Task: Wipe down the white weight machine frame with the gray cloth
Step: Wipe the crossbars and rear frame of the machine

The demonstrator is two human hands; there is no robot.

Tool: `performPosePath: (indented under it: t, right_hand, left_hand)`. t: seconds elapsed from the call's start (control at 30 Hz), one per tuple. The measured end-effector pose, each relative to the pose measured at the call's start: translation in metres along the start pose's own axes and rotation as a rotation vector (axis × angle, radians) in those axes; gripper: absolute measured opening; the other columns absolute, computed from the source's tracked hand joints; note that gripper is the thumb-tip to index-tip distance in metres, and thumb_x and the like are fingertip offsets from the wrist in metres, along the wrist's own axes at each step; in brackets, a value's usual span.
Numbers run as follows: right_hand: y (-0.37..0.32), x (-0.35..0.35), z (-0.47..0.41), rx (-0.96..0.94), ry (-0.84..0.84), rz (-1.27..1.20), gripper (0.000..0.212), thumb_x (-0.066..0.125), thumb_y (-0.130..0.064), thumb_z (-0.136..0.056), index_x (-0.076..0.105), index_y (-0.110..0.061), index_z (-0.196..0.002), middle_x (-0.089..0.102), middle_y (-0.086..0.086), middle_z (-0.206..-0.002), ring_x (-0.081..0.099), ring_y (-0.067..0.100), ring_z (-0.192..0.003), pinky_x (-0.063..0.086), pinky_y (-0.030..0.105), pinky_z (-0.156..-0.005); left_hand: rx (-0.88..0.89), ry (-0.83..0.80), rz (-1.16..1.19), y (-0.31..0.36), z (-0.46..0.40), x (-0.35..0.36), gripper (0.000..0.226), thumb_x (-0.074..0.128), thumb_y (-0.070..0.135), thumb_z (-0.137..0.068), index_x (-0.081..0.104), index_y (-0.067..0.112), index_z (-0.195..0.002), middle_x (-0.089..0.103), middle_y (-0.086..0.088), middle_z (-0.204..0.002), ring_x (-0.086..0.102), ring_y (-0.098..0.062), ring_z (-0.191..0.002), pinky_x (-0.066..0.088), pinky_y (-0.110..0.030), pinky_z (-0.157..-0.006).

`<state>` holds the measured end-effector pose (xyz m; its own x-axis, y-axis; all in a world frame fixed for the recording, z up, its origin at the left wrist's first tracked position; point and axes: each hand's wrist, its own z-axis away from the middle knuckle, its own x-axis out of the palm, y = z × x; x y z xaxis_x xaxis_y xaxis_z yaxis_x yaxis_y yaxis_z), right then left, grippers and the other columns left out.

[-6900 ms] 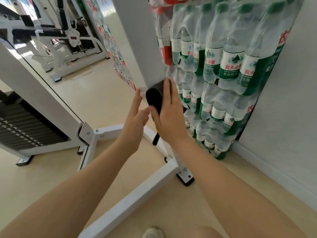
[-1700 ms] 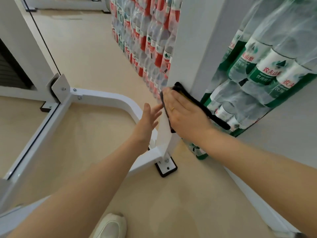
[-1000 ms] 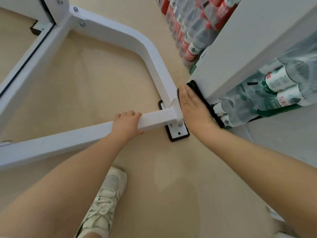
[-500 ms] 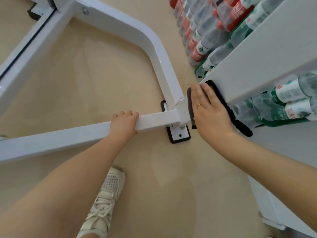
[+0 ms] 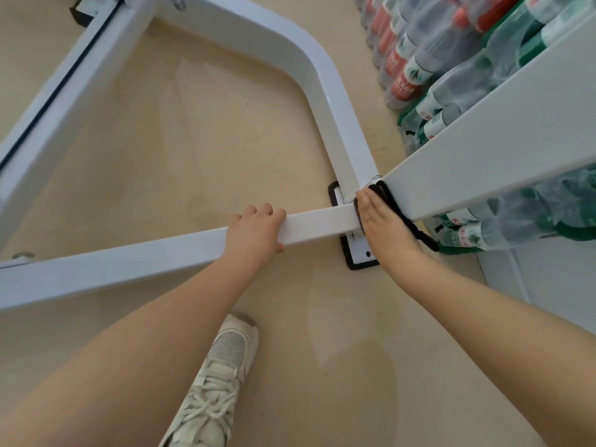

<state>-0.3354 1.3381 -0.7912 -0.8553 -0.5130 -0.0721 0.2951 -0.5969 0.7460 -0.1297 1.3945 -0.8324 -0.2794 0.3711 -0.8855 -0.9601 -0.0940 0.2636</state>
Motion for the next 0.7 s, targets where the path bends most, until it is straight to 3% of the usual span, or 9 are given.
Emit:
performPosePath:
  t: [0.17,0.27,0.33,0.5,0.6,0.7]
  right_hand:
    - [0.036,0.007,0.056,0.093,0.153,-0.008,0.064,0.026,-0.031,-0.098,0.006,0.011,-0.142,0.012,0.025,-0.152,0.005,0.039,-0.141,-0.011,0.057,-0.105]
    - [0.08,0.013,0.115,0.286,0.371,-0.01,0.058,0.034,-0.031,-0.093,0.029,0.002,-0.141,0.036,0.015,-0.147,0.026,0.029,-0.139,0.005,0.046,-0.114]
    - [0.11,0.016,0.153,0.433,0.452,-0.032,0.057,0.04,-0.036,-0.09,0.042,-0.006,-0.138,0.047,0.007,-0.14,0.036,0.021,-0.134,0.013,0.039,-0.115]
    - [0.187,0.012,0.232,0.795,0.591,-0.072,0.056,0.031,-0.043,-0.094,0.044,-0.009,-0.136,0.047,0.003,-0.14,0.038,0.017,-0.133,0.015,0.039,-0.112]
    - [0.23,0.001,0.267,0.974,0.68,-0.047,0.056,0.032,-0.045,-0.093,0.046,-0.012,-0.136,0.046,0.003,-0.141,0.039,0.016,-0.133,0.025,0.041,-0.111]
    - [0.269,-0.013,0.291,1.143,0.717,-0.031,0.059,0.027,-0.046,-0.093,0.043,-0.012,-0.138,0.042,0.002,-0.144,0.036,0.016,-0.135,0.024,0.041,-0.112]
  left_hand:
    - [-0.043,-0.079,0.034,0.015,0.014,-0.012,0.043,0.046,0.017,-0.091,0.036,0.016,-0.133,0.043,-0.008,-0.131,0.041,-0.028,-0.118,0.035,-0.036,-0.093]
    - [-0.014,-0.082,0.245,0.031,0.028,-0.049,0.053,0.045,0.022,-0.093,0.027,0.016,-0.142,0.037,-0.008,-0.139,0.039,-0.028,-0.124,0.036,-0.037,-0.097]
    - [0.066,-0.002,0.408,0.049,0.042,-0.085,0.052,0.046,0.023,-0.093,0.029,0.017,-0.142,0.039,-0.005,-0.14,0.042,-0.025,-0.123,0.037,-0.034,-0.098]
    - [0.345,0.202,0.703,0.107,0.083,-0.188,0.04,0.042,0.024,-0.096,0.04,0.029,-0.136,0.049,0.008,-0.132,0.05,-0.007,-0.104,0.035,-0.021,-0.088]
    - [0.472,0.242,0.973,0.14,0.107,-0.244,0.038,0.033,0.025,-0.1,0.039,0.03,-0.137,0.047,0.01,-0.132,0.049,-0.009,-0.115,0.036,-0.029,-0.1]
    - [0.568,0.262,1.172,0.167,0.127,-0.291,0.039,0.024,0.036,-0.101,0.04,0.031,-0.136,0.045,0.014,-0.136,0.047,-0.004,-0.118,0.038,-0.027,-0.098]
